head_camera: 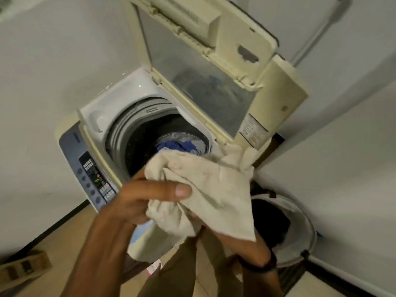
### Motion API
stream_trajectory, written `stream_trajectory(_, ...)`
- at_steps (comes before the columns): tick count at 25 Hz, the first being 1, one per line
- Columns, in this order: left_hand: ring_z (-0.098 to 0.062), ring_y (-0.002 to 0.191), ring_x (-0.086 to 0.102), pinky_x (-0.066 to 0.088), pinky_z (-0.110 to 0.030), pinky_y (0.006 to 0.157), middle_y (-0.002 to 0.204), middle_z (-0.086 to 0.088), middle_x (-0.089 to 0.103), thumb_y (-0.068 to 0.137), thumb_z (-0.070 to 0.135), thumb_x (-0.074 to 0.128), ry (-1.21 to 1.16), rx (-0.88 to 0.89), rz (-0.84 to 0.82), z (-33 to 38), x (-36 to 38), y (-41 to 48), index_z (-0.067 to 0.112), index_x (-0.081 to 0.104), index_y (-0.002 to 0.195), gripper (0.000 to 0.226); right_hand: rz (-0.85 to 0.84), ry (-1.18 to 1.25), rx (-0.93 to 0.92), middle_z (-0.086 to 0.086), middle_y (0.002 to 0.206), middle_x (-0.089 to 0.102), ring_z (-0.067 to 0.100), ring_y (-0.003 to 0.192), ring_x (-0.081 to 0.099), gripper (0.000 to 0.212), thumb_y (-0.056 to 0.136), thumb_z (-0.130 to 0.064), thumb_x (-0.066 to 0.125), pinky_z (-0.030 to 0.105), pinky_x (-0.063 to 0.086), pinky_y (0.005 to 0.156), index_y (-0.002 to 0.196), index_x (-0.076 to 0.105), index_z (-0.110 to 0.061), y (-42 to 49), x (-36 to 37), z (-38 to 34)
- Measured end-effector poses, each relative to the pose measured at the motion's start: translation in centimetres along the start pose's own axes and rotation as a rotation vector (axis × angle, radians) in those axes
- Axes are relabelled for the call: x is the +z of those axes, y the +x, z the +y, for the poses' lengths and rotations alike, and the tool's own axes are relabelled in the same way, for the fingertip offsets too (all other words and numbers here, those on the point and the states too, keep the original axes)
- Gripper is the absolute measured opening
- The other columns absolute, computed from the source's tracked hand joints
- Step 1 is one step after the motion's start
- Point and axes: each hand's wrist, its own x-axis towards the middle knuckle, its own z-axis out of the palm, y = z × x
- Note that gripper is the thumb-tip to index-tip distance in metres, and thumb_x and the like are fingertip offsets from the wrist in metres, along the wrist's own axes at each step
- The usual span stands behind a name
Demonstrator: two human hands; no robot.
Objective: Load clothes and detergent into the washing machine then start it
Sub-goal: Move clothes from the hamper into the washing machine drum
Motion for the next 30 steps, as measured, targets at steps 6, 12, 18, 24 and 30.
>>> stream_trajectory(6, -0.004, 0.107, 0.067, 0.054, -0.019, 0.085, 0.117, 0.011, 0.07, 0.078, 0.049, 0.076, 0.639, 0.323, 0.655, 5.3, -6.4, -1.3, 0.021, 0.057, 0.131, 0.063, -0.216, 1.456, -0.076, 0.013, 0.123, 0.068, 0.027, 0.118, 0.064, 0.045, 0.081, -0.004, 0.069, 0.045, 0.049, 0.101, 0.125, 0.061, -0.005, 11.7, -2.2, -13.5)
stream_trajectory(12, -0.025, 0.117, 0.058, 0.05, -0.039, 0.095, 0.129, -0.003, 0.061, 0.087, 0.054, 0.063, 1.301, -0.213, 0.976, 0.0, -15.5, -1.0, 0.023, 0.045, 0.14, 0.064, -0.245, 0.34, 0.193, 0.012, 0.13, 0.063, 0.029, 0.125, 0.056, 0.048, 0.088, -0.016, 0.067, 0.027, 0.044, 0.098, 0.133, 0.053, -0.007, 15.6, 5.5, -9.9)
stream_trajectory(18, -0.028, 0.117, 0.058, 0.05, -0.041, 0.097, 0.133, -0.009, 0.055, 0.088, 0.033, 0.069, 1.184, -0.135, 1.0, -6.9, -12.1, 3.9, 0.024, 0.049, 0.14, 0.056, 0.049, 0.447, 0.317, -0.005, 0.11, 0.074, 0.009, 0.102, 0.068, 0.02, 0.097, -0.02, 0.058, 0.015, 0.053, 0.088, 0.113, 0.071, -0.02, 9.7, 5.0, -4.5)
stream_trajectory(24, -0.007, 0.1, 0.062, 0.056, -0.032, 0.085, 0.115, 0.011, 0.062, 0.094, 0.037, 0.063, 1.116, 0.072, 0.805, -13.6, -2.5, 9.8, 0.032, 0.058, 0.122, 0.029, 0.419, 0.727, 0.438, -0.005, 0.09, 0.075, 0.01, 0.079, 0.07, 0.016, 0.094, -0.001, 0.06, 0.02, 0.056, 0.071, 0.1, 0.073, -0.009, 3.2, -0.2, 4.6)
stream_trajectory(30, 0.009, 0.081, 0.057, 0.045, -0.005, 0.065, 0.105, 0.015, 0.062, 0.089, 0.042, 0.06, 1.276, -0.087, 0.398, -27.5, 2.0, 17.1, 0.025, 0.062, 0.119, 0.035, 0.353, 0.606, 0.983, 0.002, 0.09, 0.076, 0.018, 0.086, 0.071, 0.022, 0.092, -0.013, 0.062, 0.039, 0.059, 0.081, 0.089, 0.07, -0.034, -4.5, 4.5, 27.0)
